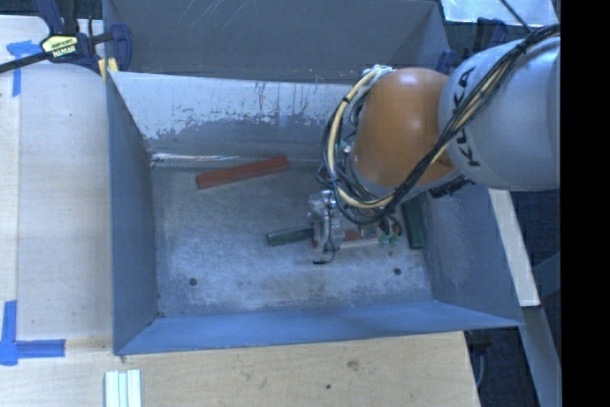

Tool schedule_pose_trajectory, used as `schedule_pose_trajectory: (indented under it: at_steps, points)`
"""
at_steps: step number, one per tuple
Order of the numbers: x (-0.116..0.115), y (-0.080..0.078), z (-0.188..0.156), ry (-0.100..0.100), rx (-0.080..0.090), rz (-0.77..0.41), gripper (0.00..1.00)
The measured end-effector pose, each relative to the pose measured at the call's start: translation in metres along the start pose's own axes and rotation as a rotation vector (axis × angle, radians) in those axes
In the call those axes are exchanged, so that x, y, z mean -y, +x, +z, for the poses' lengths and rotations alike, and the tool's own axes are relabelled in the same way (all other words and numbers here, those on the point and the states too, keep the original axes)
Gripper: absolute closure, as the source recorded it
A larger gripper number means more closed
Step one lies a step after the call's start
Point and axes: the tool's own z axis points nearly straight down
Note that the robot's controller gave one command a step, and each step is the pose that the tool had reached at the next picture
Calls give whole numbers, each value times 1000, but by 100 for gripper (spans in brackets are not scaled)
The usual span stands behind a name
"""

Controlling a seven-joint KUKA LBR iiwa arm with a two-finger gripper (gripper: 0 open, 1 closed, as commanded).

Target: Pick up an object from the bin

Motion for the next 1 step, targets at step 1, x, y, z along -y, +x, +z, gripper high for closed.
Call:
schedule_pose_trajectory:
  at_steps: [1]
  points:
    - [-30, -7, -111, 0, 6, 206, 100]
